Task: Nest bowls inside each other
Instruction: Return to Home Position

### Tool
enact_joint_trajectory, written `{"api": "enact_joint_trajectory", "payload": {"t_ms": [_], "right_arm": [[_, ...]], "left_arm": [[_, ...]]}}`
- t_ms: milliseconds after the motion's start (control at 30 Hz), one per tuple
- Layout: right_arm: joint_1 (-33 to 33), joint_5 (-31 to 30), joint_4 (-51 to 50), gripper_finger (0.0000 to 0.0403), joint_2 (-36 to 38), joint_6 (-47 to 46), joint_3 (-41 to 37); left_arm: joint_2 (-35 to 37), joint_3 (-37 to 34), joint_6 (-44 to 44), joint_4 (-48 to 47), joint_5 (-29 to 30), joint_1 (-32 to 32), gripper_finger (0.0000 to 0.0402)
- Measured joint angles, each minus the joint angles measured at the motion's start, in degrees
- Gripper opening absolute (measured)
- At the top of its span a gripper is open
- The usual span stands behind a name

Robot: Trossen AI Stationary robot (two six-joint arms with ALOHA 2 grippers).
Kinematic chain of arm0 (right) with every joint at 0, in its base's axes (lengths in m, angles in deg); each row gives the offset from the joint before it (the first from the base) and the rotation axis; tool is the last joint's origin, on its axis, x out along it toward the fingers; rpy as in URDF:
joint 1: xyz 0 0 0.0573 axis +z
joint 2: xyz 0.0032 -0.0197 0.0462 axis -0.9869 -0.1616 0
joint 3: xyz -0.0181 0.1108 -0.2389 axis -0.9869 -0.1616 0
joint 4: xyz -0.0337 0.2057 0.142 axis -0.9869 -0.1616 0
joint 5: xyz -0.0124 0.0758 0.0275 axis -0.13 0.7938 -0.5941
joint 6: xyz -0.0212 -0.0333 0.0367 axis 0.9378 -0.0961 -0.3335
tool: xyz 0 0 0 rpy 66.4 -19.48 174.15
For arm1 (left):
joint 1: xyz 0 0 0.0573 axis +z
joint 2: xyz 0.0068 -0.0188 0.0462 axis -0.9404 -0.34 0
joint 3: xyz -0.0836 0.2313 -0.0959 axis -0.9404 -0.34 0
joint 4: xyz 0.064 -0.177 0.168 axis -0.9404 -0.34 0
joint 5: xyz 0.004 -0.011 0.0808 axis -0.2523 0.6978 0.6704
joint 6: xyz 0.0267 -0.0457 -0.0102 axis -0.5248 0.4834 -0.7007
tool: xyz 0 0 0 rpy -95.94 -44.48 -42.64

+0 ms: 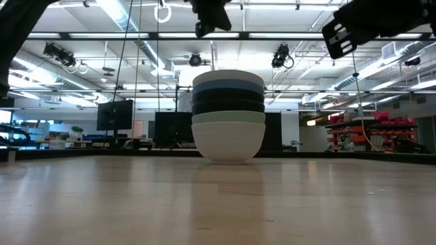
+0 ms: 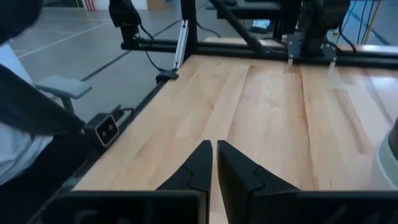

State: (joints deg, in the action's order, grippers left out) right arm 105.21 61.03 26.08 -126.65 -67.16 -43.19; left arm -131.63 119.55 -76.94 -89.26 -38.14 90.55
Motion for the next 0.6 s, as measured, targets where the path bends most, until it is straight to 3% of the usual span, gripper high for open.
{"api": "enact_joint_trajectory", "payload": {"t_ms": [200,333,467,600], "right_arm": [[0.0,0.0,-4.23,0.0032,0.57,-1.4,5.46],[0.24,0.0,-15.62,0.0032,1.96,-8.39,11.75],[2.21,0.48,-28.6,0.0032,2.32,-8.73,16.75],[4.27,0.9,-29.97,0.0032,4.74,-6.83,20.33]], "left_arm": [[2.91,-0.04,-0.05,-2.45,1.25,-0.15,0.0036],[4.79,-0.04,-1.59,-5.27,1.61,-1.39,0.003],[7.18,-0.09,-3.84,-1.16,1.55,-3.12,0.0023],[9.15,-0.07,-7.48,3.33,-0.88,-5.15,0.0022]]}}
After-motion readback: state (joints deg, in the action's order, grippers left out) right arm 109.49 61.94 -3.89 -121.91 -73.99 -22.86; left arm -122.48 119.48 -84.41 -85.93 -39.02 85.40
